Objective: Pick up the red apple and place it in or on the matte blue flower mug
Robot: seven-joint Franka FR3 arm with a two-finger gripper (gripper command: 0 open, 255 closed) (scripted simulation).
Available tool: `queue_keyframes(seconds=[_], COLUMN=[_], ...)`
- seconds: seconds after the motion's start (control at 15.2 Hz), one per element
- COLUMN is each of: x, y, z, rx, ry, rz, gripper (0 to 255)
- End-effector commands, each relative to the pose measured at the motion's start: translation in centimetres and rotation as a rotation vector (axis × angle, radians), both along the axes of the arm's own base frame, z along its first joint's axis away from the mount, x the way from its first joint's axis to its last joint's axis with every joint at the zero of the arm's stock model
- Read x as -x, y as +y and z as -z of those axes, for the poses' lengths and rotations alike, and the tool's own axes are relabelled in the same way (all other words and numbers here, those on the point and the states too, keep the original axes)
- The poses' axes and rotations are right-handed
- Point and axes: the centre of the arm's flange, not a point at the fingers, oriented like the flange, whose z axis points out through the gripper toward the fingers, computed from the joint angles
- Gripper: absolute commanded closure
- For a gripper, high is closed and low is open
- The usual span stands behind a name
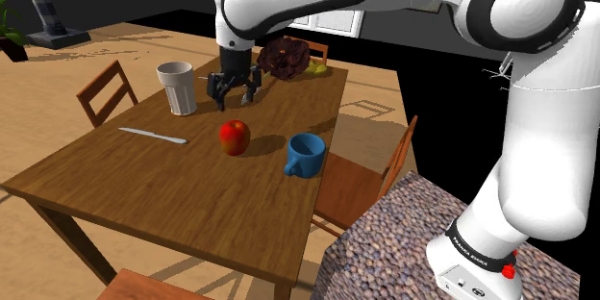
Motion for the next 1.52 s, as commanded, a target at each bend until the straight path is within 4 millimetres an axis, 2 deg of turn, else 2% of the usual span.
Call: queue_keyframes(seconds=[0.0, 0.4, 0.92, 0.99, 1.45], x=[-0.4, -0.5, -0.5, -0.5, -0.5], y=[0.7, 0.9, 0.9, 0.9, 0.9], z=[0.7, 4.1, 4.1, 4.1, 4.1], rx=[0.001, 0.001, 0.001, 0.001, 0.001], ry=[-0.001, -0.001, -0.001, -0.001, -0.001], rz=[0.002, 0.002, 0.002, 0.002, 0.002], gripper=[0, 0, 0, 255, 255])
